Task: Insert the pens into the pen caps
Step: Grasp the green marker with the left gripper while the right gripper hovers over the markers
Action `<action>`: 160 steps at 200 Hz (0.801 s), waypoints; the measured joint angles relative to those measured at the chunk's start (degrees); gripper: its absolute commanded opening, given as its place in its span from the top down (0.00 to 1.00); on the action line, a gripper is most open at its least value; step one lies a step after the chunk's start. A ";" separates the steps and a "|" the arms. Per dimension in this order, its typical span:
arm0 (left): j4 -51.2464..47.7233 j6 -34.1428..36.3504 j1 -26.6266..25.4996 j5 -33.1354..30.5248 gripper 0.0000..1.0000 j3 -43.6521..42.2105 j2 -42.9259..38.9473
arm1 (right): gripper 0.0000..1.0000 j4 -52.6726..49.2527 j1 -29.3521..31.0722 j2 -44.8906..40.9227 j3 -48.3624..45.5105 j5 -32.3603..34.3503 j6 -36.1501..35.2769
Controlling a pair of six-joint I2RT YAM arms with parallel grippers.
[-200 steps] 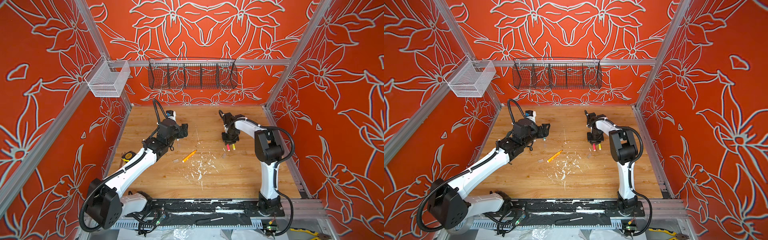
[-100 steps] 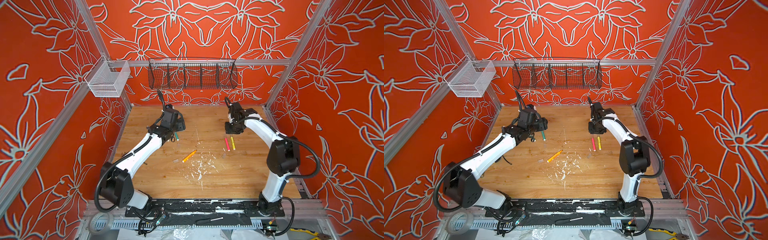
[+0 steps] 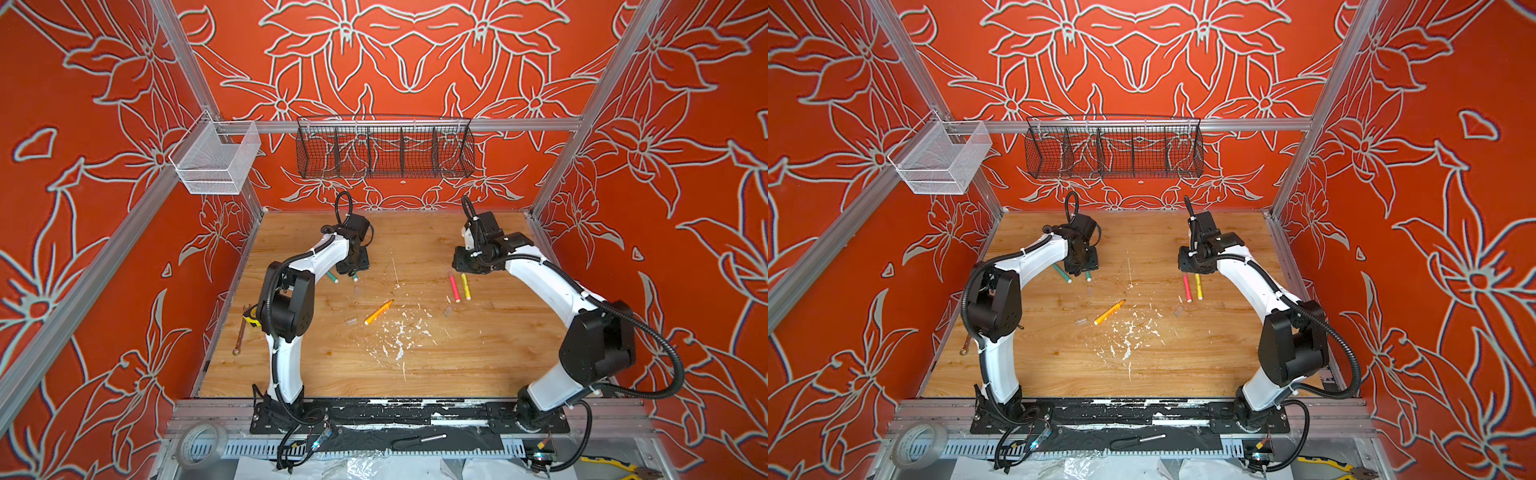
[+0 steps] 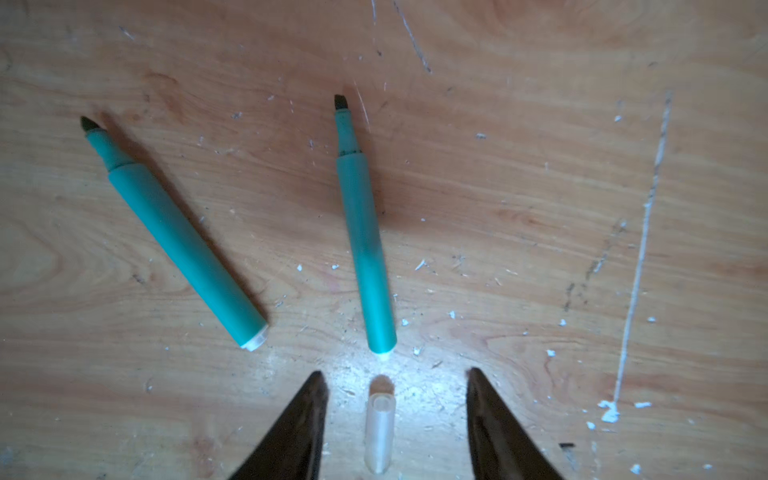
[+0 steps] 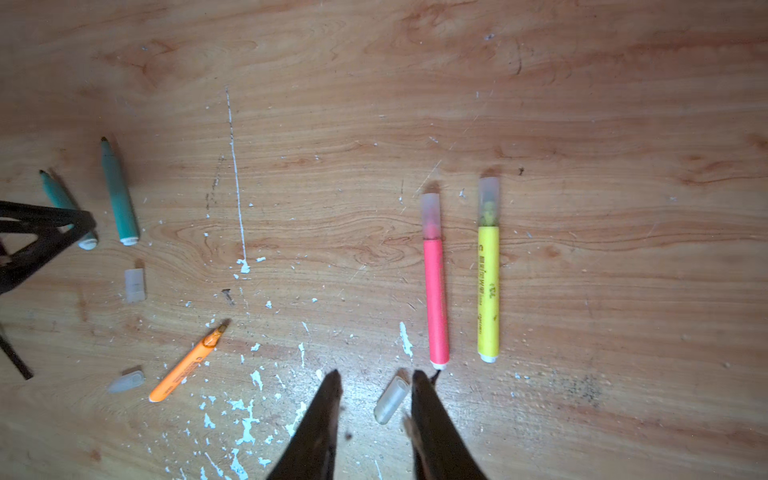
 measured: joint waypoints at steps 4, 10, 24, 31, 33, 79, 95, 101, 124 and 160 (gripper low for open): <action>-0.48 0.13 0.00 -0.04 0.53 0.74 0.72 | 0.69 0.24 0.07 0.00 -0.15 -0.26 0.02; -0.94 0.35 0.00 -0.17 0.54 1.68 1.73 | 0.69 0.37 0.07 0.00 -0.35 -0.68 0.02; -1.90 0.74 0.00 -0.76 0.55 3.58 3.82 | 0.69 0.68 0.09 0.00 -0.87 -1.38 0.02; -2.40 0.90 0.00 -1.25 0.57 4.31 4.66 | 0.69 0.81 0.13 0.00 -1.16 -1.68 0.02; -2.56 0.87 0.00 -1.42 0.57 4.55 4.94 | 0.69 0.79 0.13 0.00 -1.22 -1.77 0.02; -3.85 1.29 0.42 -2.58 0.65 6.29 8.20 | 0.70 1.33 0.20 -0.35 -1.99 -3.17 0.00; -3.98 1.40 0.72 -2.58 0.65 6.75 9.11 | 0.70 1.49 0.22 -0.48 -1.99 -3.41 0.00; -3.93 1.42 0.85 -2.58 0.65 6.78 9.40 | 0.70 1.49 0.26 -0.50 -1.99 -3.43 0.00; -3.91 1.77 1.20 -2.62 0.66 6.86 10.10 | 0.70 1.49 0.44 -0.52 -1.99 -3.72 0.00; -3.85 2.14 1.73 -2.73 0.72 7.02 10.27 | 0.71 1.66 0.46 -0.76 -2.01 -3.82 0.00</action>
